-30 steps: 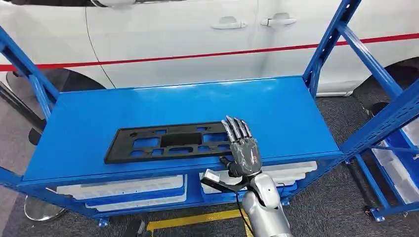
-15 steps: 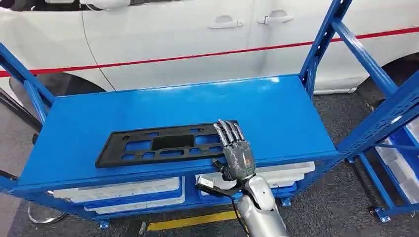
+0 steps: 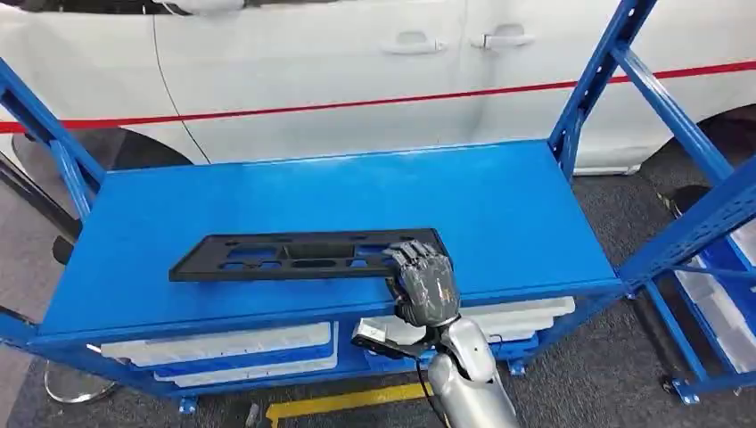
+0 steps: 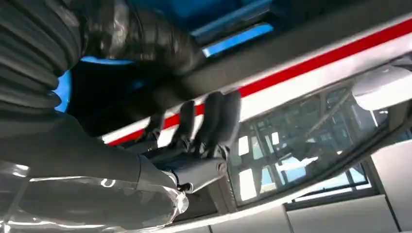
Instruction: Take the parts from the cabinet and place them on the table.
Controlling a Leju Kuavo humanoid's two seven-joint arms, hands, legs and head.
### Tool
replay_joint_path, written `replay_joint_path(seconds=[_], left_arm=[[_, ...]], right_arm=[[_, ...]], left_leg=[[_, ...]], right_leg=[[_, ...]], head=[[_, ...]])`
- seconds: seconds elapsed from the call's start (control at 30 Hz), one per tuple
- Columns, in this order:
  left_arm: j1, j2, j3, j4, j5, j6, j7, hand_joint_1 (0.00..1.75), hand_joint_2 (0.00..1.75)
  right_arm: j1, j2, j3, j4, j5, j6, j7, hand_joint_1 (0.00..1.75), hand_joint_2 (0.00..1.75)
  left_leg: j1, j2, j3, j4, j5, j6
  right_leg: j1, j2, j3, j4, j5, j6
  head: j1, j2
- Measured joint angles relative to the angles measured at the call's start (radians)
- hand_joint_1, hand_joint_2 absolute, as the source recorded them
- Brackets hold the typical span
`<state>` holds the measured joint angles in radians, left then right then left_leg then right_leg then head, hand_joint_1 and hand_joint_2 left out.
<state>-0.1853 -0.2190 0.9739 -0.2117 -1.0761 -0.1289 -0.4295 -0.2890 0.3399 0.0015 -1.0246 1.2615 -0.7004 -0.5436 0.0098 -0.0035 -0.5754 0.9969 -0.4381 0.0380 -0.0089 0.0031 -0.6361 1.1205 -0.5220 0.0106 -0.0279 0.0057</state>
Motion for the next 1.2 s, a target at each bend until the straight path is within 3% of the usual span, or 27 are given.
replay_joint_path(seconds=[0.07,0.1,0.13,0.17,0.23,0.27,0.3,0.4,0.47,0.5,0.57,0.6,0.63,0.67,0.7,0.73,0.77,0.8,0.9,0.93,1.0,1.07,1.1,1.13,1.17,1.2], left_arm=[[0.001,0.000,0.000,0.000,0.000,0.000,0.000,0.00,0.00],[0.003,0.000,0.000,0.000,0.000,0.000,0.000,0.00,0.00],[0.003,0.000,0.000,0.000,0.000,0.000,0.000,0.00,0.00],[0.003,0.000,0.000,0.000,0.000,0.000,0.000,0.00,0.00],[0.003,0.000,0.000,0.000,0.000,0.000,0.000,0.00,0.00],[0.004,0.000,0.000,0.000,0.000,0.000,0.000,0.00,0.00],[0.002,0.000,0.000,0.000,0.000,0.000,0.000,0.00,0.00],[0.002,0.000,0.000,0.000,0.000,0.000,-0.001,0.00,0.00],[0.002,0.000,0.000,0.000,0.006,0.003,-0.003,0.00,0.00],[0.002,0.000,0.000,0.000,0.008,0.003,-0.005,0.00,0.00],[0.003,0.000,0.000,0.000,0.014,0.005,-0.008,0.00,0.00],[0.006,0.000,0.000,0.000,0.016,0.005,-0.009,0.00,0.00],[0.007,0.000,0.000,0.000,0.017,0.006,-0.010,0.00,0.00],[0.007,0.000,0.000,0.000,0.018,0.006,-0.010,0.00,0.00],[0.006,0.001,0.000,0.000,0.018,0.006,-0.010,0.00,0.00],[0.004,0.002,0.000,0.000,0.019,0.007,-0.011,0.00,0.00],[0.003,0.003,0.000,0.000,0.019,0.008,-0.011,0.00,0.00],[0.001,0.003,0.000,0.000,0.020,0.010,-0.010,0.00,0.00],[0.001,0.005,0.000,0.000,0.026,0.033,-0.007,0.00,0.00],[-0.001,0.004,0.000,0.000,0.025,0.045,-0.009,0.00,0.00],[-0.007,0.004,-0.001,0.000,0.018,0.059,-0.013,0.00,0.00],[-0.012,0.004,-0.001,0.000,0.015,0.060,-0.014,0.00,0.00],[-0.014,0.004,-0.001,0.000,0.015,0.061,-0.014,0.00,0.00],[-0.014,0.004,-0.001,0.000,0.015,0.063,-0.014,0.00,0.00],[-0.014,0.004,-0.001,0.000,0.013,0.069,-0.018,0.00,0.00],[-0.014,0.004,-0.003,0.000,0.008,0.076,-0.022,0.00,0.00]], right_arm=[[0.005,-0.003,0.000,0.000,-0.001,0.000,-0.001,1.75,1.75],[0.007,-0.004,0.000,0.000,-0.001,0.000,-0.001,1.75,1.75],[0.008,-0.004,-0.001,0.000,-0.001,0.000,-0.001,1.75,1.75],[0.008,-0.004,-0.001,0.000,-0.001,-0.001,-0.001,1.75,1.75],[0.008,-0.004,0.000,-0.005,-0.001,-0.001,-0.005,1.75,1.75],[0.007,-0.004,0.000,-0.006,-0.001,-0.001,-0.006,1.75,1.75],[0.007,-0.003,0.002,-0.008,0.001,-0.001,-0.008,1.75,1.75],[0.007,-0.003,0.002,-0.009,0.001,-0.001,-0.009,1.75,1.75],[0.007,-0.002,0.002,-0.016,-0.006,-0.002,-0.012,1.75,1.75],[0.008,-0.002,0.002,-0.019,-0.009,-0.002,-0.016,1.75,1.75],[0.009,-0.002,0.000,-0.021,-0.023,-0.002,-0.027,1.75,1.75],[0.010,-0.002,-0.001,-0.021,-0.027,-0.002,-0.032,1.75,1.75],[0.012,-0.002,-0.004,-0.023,-0.031,-0.002,-0.037,1.75,1.75],[0.013,-0.002,-0.006,-0.024,-0.035,-0.002,-0.042,1.75,1.75],[0.013,-0.002,-0.008,-0.026,-0.038,-0.002,-0.042,1.75,1.75],[0.014,-0.002,-0.009,-0.032,-0.042,-0.002,-0.045,1.75,1.75],[0.015,-0.002,-0.010,-0.038,-0.049,-0.002,-0.052,1.75,1.75],[0.015,-0.002,-0.013,-0.045,-0.062,-0.002,-0.058,1.75,1.75],[0.019,-0.002,-0.014,-0.101,-0.121,-0.002,-0.092,1.75,1.75],[0.020,-0.002,-0.009,-0.138,-0.146,-0.002,-0.102,1.75,1.75],[0.020,-0.004,0.008,-0.210,-0.177,-0.001,-0.112,1.75,1.75],[0.017,-0.004,0.031,-0.262,-0.177,-0.001,-0.094,1.75,1.75],[0.017,-0.004,0.036,-0.275,-0.176,0.000,-0.087,1.75,1.75],[0.018,-0.005,0.042,-0.290,-0.177,0.000,-0.090,1.75,1.75],[0.019,-0.005,0.047,-0.306,-0.183,-0.001,-0.104,1.75,1.75],[0.019,-0.005,0.055,-0.327,-0.185,-0.001,-0.118,1.75,1.75]], left_leg=[[-0.002,0.001,0.000,0.001,-0.001,0.002],[-0.002,0.001,0.000,0.001,-0.002,0.003],[-0.002,0.000,0.001,0.002,-0.003,0.002],[-0.001,-0.001,0.003,0.004,-0.005,0.000],[0.001,-0.003,0.008,0.014,-0.014,-0.007],[-0.001,-0.003,0.005,0.020,-0.020,-0.013],[-0.007,-0.004,0.002,0.029,-0.025,-0.019],[-0.002,-0.004,0.006,0.021,-0.023,-0.036],[0.001,-0.002,-0.002,0.046,-0.048,-0.047],[0.002,-0.002,-0.024,0.098,-0.083,-0.051],[0.004,-0.002,-0.097,0.257,-0.157,-0.059],[0.004,-0.002,-0.123,0.312,-0.171,-0.061],[0.004,-0.002,-0.129,0.323,-0.161,-0.061],[0.004,-0.002,-0.114,0.286,-0.129,-0.059],[0.004,-0.002,-0.081,0.214,-0.085,-0.057],[0.004,-0.002,-0.030,0.108,-0.032,-0.052],[0.003,-0.002,-0.002,0.037,-0.020,-0.047],[-0.003,-0.002,0.007,0.023,-0.029,-0.043],[-0.008,-0.003,0.000,0.025,-0.023,-0.029],[-0.001,-0.004,0.003,0.013,-0.015,-0.017],[0.001,-0.001,0.006,0.006,-0.009,-0.004],[-0.002,0.001,0.006,0.007,-0.010,0.002],[-0.002,0.001,0.005,0.007,-0.011,0.002],[-0.002,0.000,0.005,0.009,-0.011,0.003],[-0.002,-0.001,0.006,0.011,-0.013,0.003],[-0.002,-0.003,0.007,0.014,-0.015,0.001]], right_leg=[[-0.002,0.000,-0.080,0.160,-0.069,0.004],[-0.004,0.000,-0.105,0.205,-0.076,0.006],[-0.006,0.000,-0.107,0.202,-0.057,0.007],[-0.007,-0.001,-0.085,0.154,-0.019,0.007],[-0.009,-0.002,0.001,-0.017,0.071,0.003],[-0.007,-0.002,0.027,-0.067,0.062,-0.001],[-0.003,-0.001,0.026,-0.076,0.064,-0.005],[0.002,0.000,0.026,-0.075,0.063,-0.020],[-0.006,-0.003,0.034,-0.086,0.069,-0.032],[-0.007,-0.003,0.033,-0.086,0.069,-0.038],[-0.005,-0.004,0.032,-0.086,0.069,-0.039],[-0.004,-0.004,0.031,-0.086,0.068,-0.039],[-0.004,-0.004,0.032,-0.085,0.068,-0.039],[-0.004,-0.003,0.032,-0.085,0.068,-0.039],[-0.004,-0.003,0.033,-0.084,0.068,-0.038],[-0.004,-0.002,0.035,-0.083,0.067,-0.037],[-0.004,-0.003,0.036,-0.083,0.066,-0.034],[0.003,-0.002,0.031,-0.081,0.066,-0.028],[-0.003,-0.002,0.027,-0.087,0.075,-0.012],[0.001,-0.002,0.028,-0.087,0.074,-0.003],[-0.002,-0.002,0.001,-0.022,0.026,0.001],[-0.004,-0.002,-0.069,0.131,-0.050,0.003],[-0.004,-0.002,-0.101,0.193,-0.068,0.005],[-0.005,-0.003,-0.116,0.219,-0.065,0.006],[-0.006,-0.003,-0.106,0.195,-0.038,0.006],[-0.006,-0.003,-0.079,0.136,0.001,0.005]], head=[[0.000,0.000],[0.000,0.000],[0.000,0.000],[0.000,0.000],[0.000,0.000],[0.000,0.000],[-0.001,0.000],[0.000,0.000],[-0.001,0.000],[-0.001,0.000],[0.000,0.000],[-0.001,0.000],[0.000,0.000],[-0.001,0.000],[-0.001,0.000],[-0.001,0.000],[-0.001,0.000],[0.000,0.000],[0.000,0.000],[0.000,0.000],[0.000,0.000],[0.000,0.000],[0.000,0.000],[0.000,0.000],[0.000,0.000],[0.000,0.000]])
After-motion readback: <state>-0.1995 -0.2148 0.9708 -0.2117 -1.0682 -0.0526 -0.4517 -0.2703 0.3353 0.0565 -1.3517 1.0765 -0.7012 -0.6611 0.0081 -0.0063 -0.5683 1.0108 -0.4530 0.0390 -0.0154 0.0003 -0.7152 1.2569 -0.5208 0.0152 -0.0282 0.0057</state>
